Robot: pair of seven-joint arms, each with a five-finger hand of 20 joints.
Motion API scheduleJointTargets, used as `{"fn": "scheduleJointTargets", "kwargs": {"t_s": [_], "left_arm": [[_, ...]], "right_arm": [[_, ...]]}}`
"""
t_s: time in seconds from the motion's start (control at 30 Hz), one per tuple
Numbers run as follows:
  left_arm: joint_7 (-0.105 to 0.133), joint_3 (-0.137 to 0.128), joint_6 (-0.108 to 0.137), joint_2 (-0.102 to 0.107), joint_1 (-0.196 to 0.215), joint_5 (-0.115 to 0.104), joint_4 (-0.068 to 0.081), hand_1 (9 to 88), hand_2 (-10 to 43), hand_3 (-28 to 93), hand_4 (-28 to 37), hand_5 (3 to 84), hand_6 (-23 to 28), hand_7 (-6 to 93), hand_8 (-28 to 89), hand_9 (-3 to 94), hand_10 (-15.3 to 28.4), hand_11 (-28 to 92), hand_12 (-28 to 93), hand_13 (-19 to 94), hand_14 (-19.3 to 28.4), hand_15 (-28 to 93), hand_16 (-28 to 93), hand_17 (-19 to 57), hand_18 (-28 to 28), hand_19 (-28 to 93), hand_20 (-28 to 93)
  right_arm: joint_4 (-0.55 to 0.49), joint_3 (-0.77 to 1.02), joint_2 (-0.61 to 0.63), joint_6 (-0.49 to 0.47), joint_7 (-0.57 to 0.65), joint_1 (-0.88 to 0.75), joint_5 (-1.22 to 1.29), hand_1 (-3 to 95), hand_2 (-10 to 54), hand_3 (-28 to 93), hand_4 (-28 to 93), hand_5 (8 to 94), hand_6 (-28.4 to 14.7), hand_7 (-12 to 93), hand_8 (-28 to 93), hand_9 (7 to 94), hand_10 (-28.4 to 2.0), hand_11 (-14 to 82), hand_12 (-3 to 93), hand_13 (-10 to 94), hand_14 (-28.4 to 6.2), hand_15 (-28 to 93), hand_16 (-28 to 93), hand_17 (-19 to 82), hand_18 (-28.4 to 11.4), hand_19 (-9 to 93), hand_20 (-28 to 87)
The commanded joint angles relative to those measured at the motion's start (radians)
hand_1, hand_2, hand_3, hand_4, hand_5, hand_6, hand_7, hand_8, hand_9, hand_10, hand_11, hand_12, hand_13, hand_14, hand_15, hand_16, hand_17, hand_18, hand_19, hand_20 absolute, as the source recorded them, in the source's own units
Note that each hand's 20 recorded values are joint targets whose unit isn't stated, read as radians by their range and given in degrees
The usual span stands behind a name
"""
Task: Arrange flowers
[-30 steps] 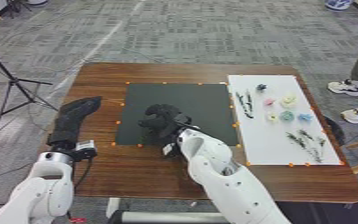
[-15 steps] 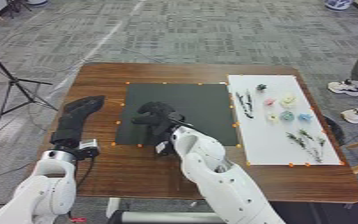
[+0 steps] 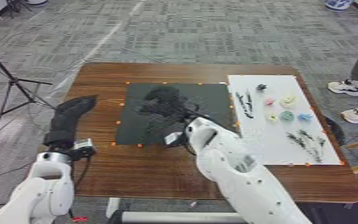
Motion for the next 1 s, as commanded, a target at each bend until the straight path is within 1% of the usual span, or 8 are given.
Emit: {"fn": "scheduleJointTargets", "kwargs": {"t_s": [0.03,0.13,0.33,0.6,0.73,0.8,0.87,1.0], "left_arm": [[0.022,-0.038,0.037,0.010,0.048,-0.007,-0.022,29.3,-0.9,69,-16.9,51.3,4.1,20.3,-7,45.0,12.9,21,11,33,15.7,18,1,5.2,9.6,6,16],[0.018,-0.043,0.040,0.007,0.058,-0.008,-0.026,29.3,-0.8,70,-16.9,51.2,4.0,20.6,-8,45.2,12.9,21,11,33,15.7,18,1,5.2,9.6,6,16],[0.013,-0.064,0.047,-0.003,0.103,-0.001,-0.044,29.2,-0.7,70,-17.0,51.2,4.0,20.7,-8,45.2,12.9,21,11,33,15.8,18,1,5.2,9.7,6,16],[0.013,-0.074,0.048,-0.013,0.130,0.018,-0.055,29.3,-0.7,70,-17.1,51.2,4.0,20.7,-8,45.3,12.9,22,11,34,16.0,19,1,5.3,10.0,7,16],[0.055,-0.058,0.100,-0.013,0.121,0.054,-0.058,29.6,-0.4,69,-17.0,51.8,4.3,20.7,-8,46.5,13.3,22,11,36,16.6,21,0,9.9,12.3,19,22],[0.070,-0.056,0.119,-0.014,0.122,0.073,-0.063,29.9,-0.3,69,-16.8,52.3,4.3,20.9,-8,47.7,13.6,23,11,37,16.6,23,0,10.8,13.3,24,24],[0.072,-0.058,0.117,-0.013,0.125,0.060,-0.070,29.9,-0.3,69,-16.8,52.8,4.2,21.3,-8,48.7,13.6,23,11,38,16.7,23,0,10.9,13.3,24,24],[0.061,-0.059,0.110,-0.020,0.132,0.062,-0.074,29.8,-0.5,70,-16.9,53.2,4.1,21.8,-8,48.9,13.6,23,11,38,16.7,23,-1,10.1,12.3,19,21]], "right_arm": [[-0.247,0.343,0.327,0.190,-0.034,-0.208,-0.023,22.3,-3.0,69,-10,52.2,-5.1,18,-7,68.3,-18.4,15.1,19.2,62,-17.6,50,28,27,-25.9,64,42],[-0.300,0.508,0.413,0.300,-0.039,-0.370,-0.077,26.9,-6.0,68,-13,55.4,-4.0,21,-7,71.1,-16.6,17.6,19.6,66,-15.4,50,28,30,-24.9,71,45],[-0.317,0.791,0.466,0.332,0.001,-0.644,-0.211,22.2,-9.5,65,-17,58.2,-3.7,25,-8,72.5,-16.2,21.1,21.5,66,-15.3,53,31,29,-25.3,72,47],[-0.299,0.941,0.471,0.057,0.082,-0.759,-0.149,20.9,-9.5,65,-14,67.2,-4.0,28,-6,79.3,-15.2,29.5,25.1,70,-14.6,63,34,33,-26.7,79,53],[-0.287,0.984,0.456,-0.135,0.104,-0.775,-0.148,21.2,-9.5,65,-14,70.0,-3.3,30,-6,82.0,-14.7,31.3,25.7,72,-13.8,65,35,35,-26.4,81,53],[-0.253,0.969,0.462,-0.152,0.120,-0.762,-0.150,20.8,-9.5,65,-14,71.3,-3.2,30,-6,82.9,-14.7,31.5,25.9,73,-13.6,66,35,36,-26.6,82,53],[-0.219,0.956,0.458,-0.149,0.132,-0.753,-0.169,20.7,-9.5,65,-13,71.8,-2.9,30,-6,83.3,-14.6,31.6,26.1,74,-13.5,66,35,36,-26.8,83,53],[-0.168,0.930,0.446,-0.137,0.146,-0.745,-0.201,20.8,-9.5,64,-13,72.7,-2.9,30,-5,84.3,-14.5,32.2,26.3,75,-13.2,66,36,37,-26.8,83,53]]}}
